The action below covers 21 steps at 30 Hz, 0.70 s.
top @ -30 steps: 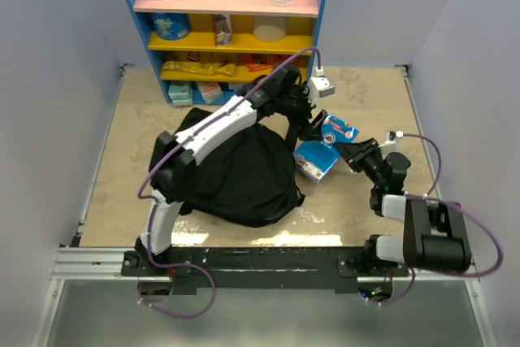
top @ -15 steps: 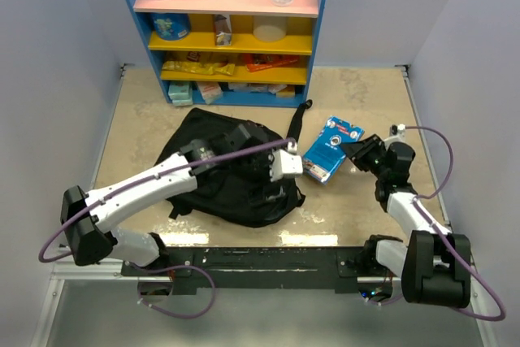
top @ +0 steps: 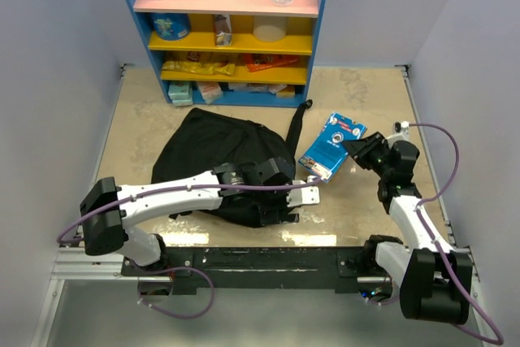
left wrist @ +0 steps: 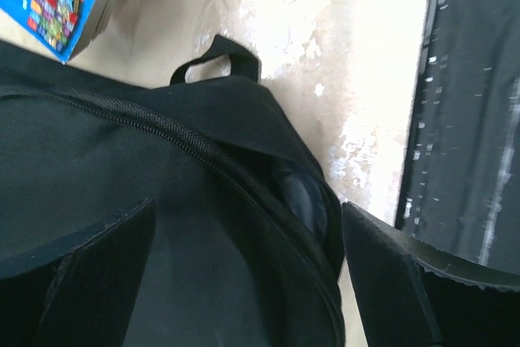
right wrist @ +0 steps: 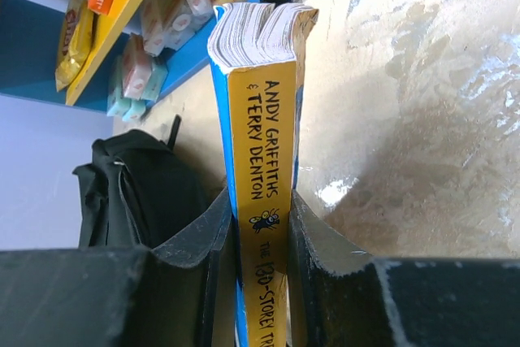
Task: Pack the student bag
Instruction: Place the book in the student bag.
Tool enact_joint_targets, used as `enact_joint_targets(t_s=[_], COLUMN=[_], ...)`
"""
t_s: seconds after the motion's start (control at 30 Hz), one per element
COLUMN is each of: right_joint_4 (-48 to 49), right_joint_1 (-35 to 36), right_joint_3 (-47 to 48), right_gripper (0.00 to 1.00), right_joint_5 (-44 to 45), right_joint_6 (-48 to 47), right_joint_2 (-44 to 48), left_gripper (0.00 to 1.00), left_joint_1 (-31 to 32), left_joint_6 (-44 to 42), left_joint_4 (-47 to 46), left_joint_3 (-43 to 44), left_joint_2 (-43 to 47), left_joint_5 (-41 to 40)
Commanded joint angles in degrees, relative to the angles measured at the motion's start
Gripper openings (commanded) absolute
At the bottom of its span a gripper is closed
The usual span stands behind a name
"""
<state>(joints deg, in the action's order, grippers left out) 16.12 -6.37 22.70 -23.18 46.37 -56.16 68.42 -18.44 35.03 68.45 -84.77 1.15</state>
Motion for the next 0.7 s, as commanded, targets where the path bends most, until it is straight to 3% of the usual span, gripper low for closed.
enact_joint_targets(t_s=[0.0,0.17,0.27,0.3,0.4,0.47,0.67], right_joint_4=[1.72,0.32,0.93,1.11,2.07,3.21,12.08], right_joint_1=[0.22,0.22,0.31,0.22,0.31,0.31,0.57], right_joint_3=[4.02,4.63,4.46,4.46,4.81,5.68,5.25], right_gripper=[0.00,0.00,0.00,0.00,0.00,0.00,0.00], right_joint_5=[0.15,-0.20,-0.64,-0.90,-2.22,-3.79,-9.76], right_joint_6=[-0.31,-0.84,-0.40,0.12,1.78,3.37,15.49], right_joint_2=[1.76,2.55,3.07,3.25,4.74,5.44,7.47], left_gripper=[1.00,1.00,0.72,0.48,0.13,0.01,0.00], left_joint_1=[0.40,0.40,0.31,0.31,0.05,-0.48,-12.59], left_joint_6=[-1.06,-2.39,-2.75,-2.83,-3.10,-3.53,-6.00], left_joint_4=[-4.18,-4.26,-4.18,-4.26,-4.18,-3.91,-2.34], left_joint_3=[-2.61,-3.15,-2.27,-1.92,-0.25,1.15,10.99], left_joint_2=[-1.70,-3.82,-4.35,-4.26,-3.30,-2.07,1.70], left_joint_5=[-5.53,-9.49,-11.07,-11.60,-14.67,-16.61,-17.93])
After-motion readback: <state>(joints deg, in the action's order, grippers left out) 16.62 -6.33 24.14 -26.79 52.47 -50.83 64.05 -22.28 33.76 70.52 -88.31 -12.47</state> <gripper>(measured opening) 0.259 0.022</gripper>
